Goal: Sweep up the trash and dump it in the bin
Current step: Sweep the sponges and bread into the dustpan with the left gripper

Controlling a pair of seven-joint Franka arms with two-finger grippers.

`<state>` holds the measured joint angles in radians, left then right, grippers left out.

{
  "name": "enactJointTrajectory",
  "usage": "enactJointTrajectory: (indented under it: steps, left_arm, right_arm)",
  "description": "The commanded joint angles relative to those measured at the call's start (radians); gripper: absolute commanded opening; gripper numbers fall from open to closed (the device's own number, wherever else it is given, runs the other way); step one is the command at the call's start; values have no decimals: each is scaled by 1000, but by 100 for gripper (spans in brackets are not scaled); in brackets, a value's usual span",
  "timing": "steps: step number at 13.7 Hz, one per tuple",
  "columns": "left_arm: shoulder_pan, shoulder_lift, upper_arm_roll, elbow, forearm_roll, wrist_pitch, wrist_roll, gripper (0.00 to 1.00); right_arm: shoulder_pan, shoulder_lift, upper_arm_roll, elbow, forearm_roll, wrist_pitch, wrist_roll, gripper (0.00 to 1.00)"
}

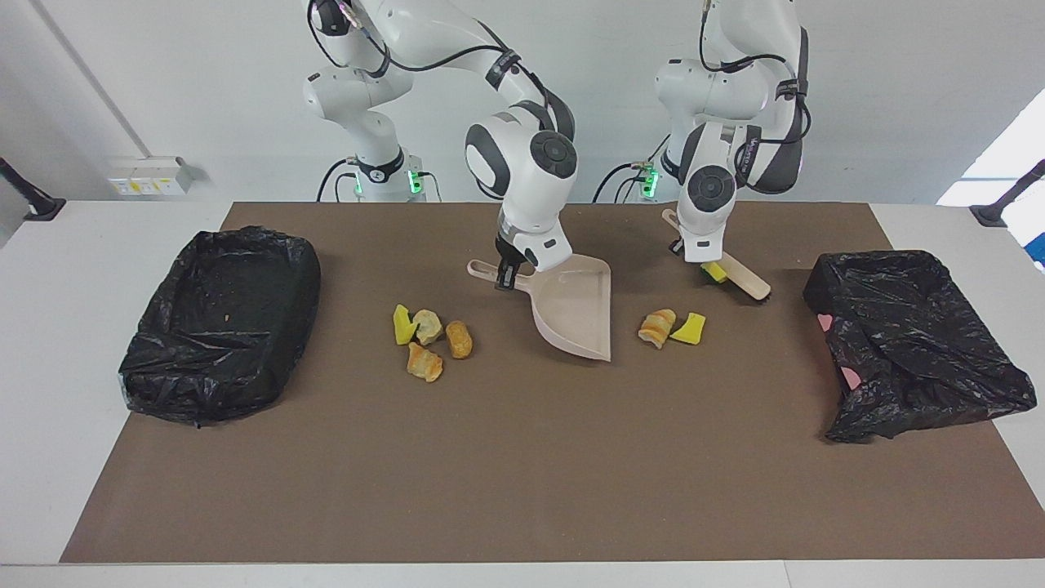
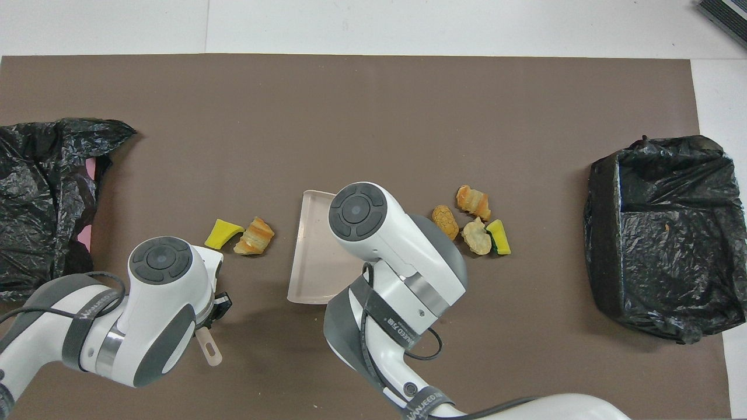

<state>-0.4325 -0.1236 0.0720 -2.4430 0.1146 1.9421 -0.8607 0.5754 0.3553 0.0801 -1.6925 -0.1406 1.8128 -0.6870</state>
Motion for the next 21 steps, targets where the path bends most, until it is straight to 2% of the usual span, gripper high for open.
enactJointTrajectory:
  steps: [1, 3, 7, 9, 11, 15, 18, 21]
  left_arm:
    - [50, 24, 3, 19, -58, 66, 242, 0]
    - [63, 59, 3, 65, -107, 89, 368, 0]
    - [64, 73, 3, 71, -180, 141, 599, 0]
    - [57, 75, 0, 71, -232, 143, 663, 0]
    - [44, 76, -6, 71, -285, 146, 670, 0]
    - [-73, 75, -11, 73, -439, 185, 677, 0]
    - [-191, 93, -9, 88, -574, 261, 675, 0]
    - [-248, 137, -9, 181, -702, 252, 674, 0]
  right_arm:
    - [-22, -3, 4, -7, -10, 11, 26, 0]
    - [-22, -6, 3, -7, -20, -9, 50, 0]
    - [-23, -12, 1, -12, -24, -59, 113, 0]
    - [-9, -16, 3, -33, -24, -61, 191, 0]
    - [-11, -16, 1, -35, -40, -85, 190, 0]
    - [-23, -18, 0, -35, -80, -121, 162, 0]
    - [-32, -22, 1, -36, -108, -148, 165, 0]
    - [-32, -21, 3, -36, -108, -147, 167, 0]
